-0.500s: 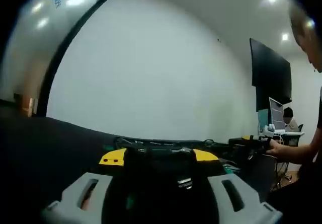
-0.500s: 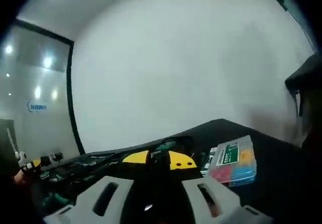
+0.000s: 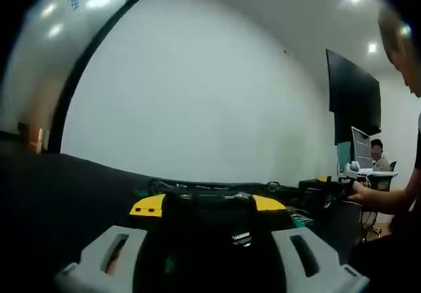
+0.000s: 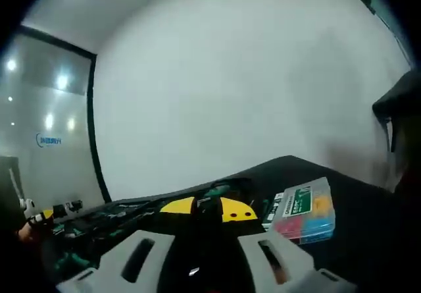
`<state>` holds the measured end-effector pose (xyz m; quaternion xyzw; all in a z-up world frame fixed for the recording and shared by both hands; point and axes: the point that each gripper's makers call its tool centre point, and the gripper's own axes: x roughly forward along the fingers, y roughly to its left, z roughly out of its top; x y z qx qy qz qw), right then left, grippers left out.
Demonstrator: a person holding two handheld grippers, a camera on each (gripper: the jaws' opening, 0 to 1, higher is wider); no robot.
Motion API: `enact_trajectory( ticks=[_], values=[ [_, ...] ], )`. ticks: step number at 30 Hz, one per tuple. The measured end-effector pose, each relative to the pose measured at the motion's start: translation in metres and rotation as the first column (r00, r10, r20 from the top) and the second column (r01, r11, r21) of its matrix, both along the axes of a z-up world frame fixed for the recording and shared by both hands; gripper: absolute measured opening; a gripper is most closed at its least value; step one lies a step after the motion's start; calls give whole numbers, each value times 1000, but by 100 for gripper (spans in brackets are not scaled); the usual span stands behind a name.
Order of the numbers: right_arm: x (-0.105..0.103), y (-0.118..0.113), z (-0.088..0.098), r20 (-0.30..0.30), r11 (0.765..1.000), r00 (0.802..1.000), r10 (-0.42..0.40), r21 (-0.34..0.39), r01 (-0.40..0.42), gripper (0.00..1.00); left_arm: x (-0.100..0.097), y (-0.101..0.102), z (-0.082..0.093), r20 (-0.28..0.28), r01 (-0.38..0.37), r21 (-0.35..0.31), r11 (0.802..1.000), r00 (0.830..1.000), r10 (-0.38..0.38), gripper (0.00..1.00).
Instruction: Pick up the tools and put them into their designated positions in the toolbox.
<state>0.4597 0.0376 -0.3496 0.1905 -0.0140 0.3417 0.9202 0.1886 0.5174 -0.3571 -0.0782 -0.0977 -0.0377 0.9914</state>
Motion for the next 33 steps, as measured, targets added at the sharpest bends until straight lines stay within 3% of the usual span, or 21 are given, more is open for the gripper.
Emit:
enact_trajectory(
  ticks=[8, 17, 25, 33],
  values=[
    [-1, -1, 0, 3, 1000, 1000, -16, -4, 16, 11, -3, -4, 3, 13, -5, -9, 1000, 1000, 5, 48],
    [-7, 0, 1, 0, 1000, 1000, -4, 0, 4, 11, 1, -5, -2, -20, -20, 19, 1000, 1000, 20, 47],
    [-11, 1, 1, -6, 1000, 1000, -3, 4, 3, 11, -7, 3, 9, 50, -9, -50, 999, 999, 11, 47],
    [-13, 2, 0, -10, 1000, 1000, 1, -2, -1, 11, -8, -3, 12, 62, 32, -41, 999, 998, -29, 51]
  ],
)
